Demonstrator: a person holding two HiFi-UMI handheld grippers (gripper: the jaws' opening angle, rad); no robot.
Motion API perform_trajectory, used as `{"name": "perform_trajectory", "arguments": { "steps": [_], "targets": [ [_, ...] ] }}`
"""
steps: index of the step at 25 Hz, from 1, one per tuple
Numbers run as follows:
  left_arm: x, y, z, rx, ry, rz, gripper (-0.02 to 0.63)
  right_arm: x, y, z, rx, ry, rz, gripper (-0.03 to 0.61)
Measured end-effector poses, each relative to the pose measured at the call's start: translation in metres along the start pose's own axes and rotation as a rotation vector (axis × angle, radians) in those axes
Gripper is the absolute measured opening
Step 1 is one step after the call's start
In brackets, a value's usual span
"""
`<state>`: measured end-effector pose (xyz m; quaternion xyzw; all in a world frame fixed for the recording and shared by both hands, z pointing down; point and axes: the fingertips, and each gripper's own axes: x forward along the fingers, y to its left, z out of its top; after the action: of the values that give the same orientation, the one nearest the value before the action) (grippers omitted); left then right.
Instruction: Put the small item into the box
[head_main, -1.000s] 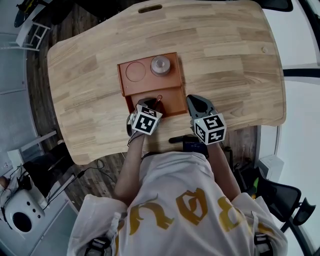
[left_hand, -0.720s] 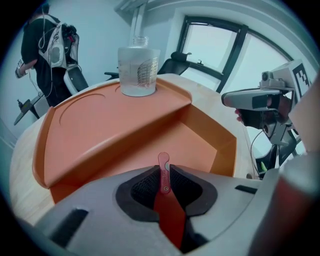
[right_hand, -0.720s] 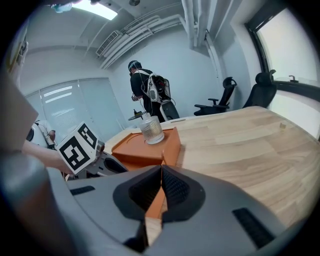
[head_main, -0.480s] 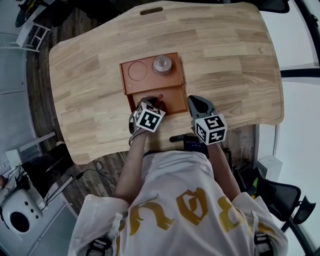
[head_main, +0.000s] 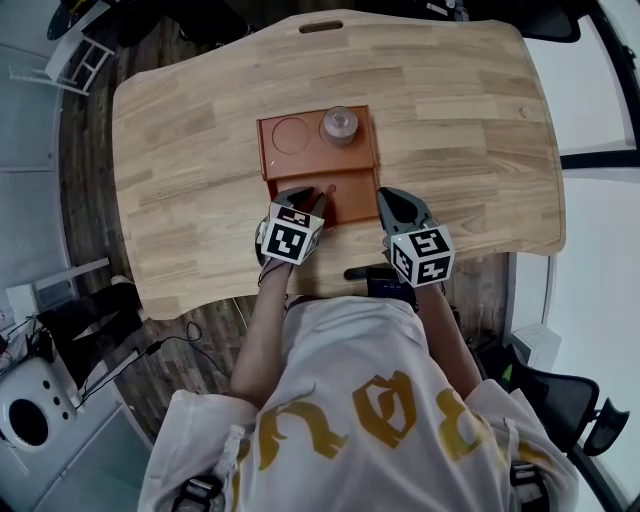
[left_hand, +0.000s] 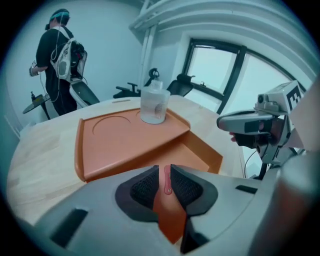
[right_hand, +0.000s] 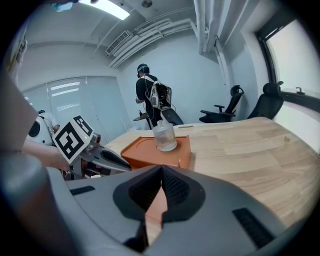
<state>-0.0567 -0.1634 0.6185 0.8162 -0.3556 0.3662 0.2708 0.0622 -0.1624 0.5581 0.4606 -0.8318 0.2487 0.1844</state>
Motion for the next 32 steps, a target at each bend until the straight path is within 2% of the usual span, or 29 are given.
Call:
{"name": "perform_trajectory", "arguments": {
  "steps": [3,7,11,17,19,22,24,26,28,32],
  "targets": [
    [-0.018,0.003,0.010,-0.046,-0.081,0.003,0.042,-0.003,0.005,0.004,0.000,-0.013,-0.007,0.012],
    [-0.038,0.004,0.026,-0.100,-0.192,-0.021,0.028,-0.007,0.015,0.015,0.002,-0.054,-0.006,0.012],
    [-0.053,0.006,0.030,-0.083,-0.237,-0.017,0.017,-0.010,0.021,0.016,0.045,-0.078,-0.009,0.012],
    [-0.075,0.006,0.028,-0.055,-0.283,0.004,0.010,-0.022,0.028,0.024,0.038,-0.093,-0.024,0.012],
    [-0.086,0.006,0.037,-0.108,-0.341,-0.015,0.009,-0.025,0.030,0.032,0.026,-0.113,-0.025,0.012],
    [-0.113,0.005,0.066,-0.249,-0.489,-0.072,0.010,-0.029,0.032,0.042,-0.002,-0.131,-0.028,0.012],
    [-0.134,0.003,0.085,-0.286,-0.582,-0.086,0.009,-0.033,0.034,0.045,-0.017,-0.133,-0.035,0.012],
    [-0.152,0.002,0.096,-0.269,-0.640,-0.065,0.010,-0.038,0.039,0.050,-0.012,-0.150,-0.031,0.012],
    [-0.165,0.004,0.099,-0.251,-0.685,-0.033,0.009,-0.048,0.042,0.061,0.037,-0.189,-0.017,0.012],
    [-0.176,0.002,0.095,-0.221,-0.731,-0.001,0.010,-0.073,0.037,0.086,0.123,-0.288,-0.018,0.012]
  ]
}}
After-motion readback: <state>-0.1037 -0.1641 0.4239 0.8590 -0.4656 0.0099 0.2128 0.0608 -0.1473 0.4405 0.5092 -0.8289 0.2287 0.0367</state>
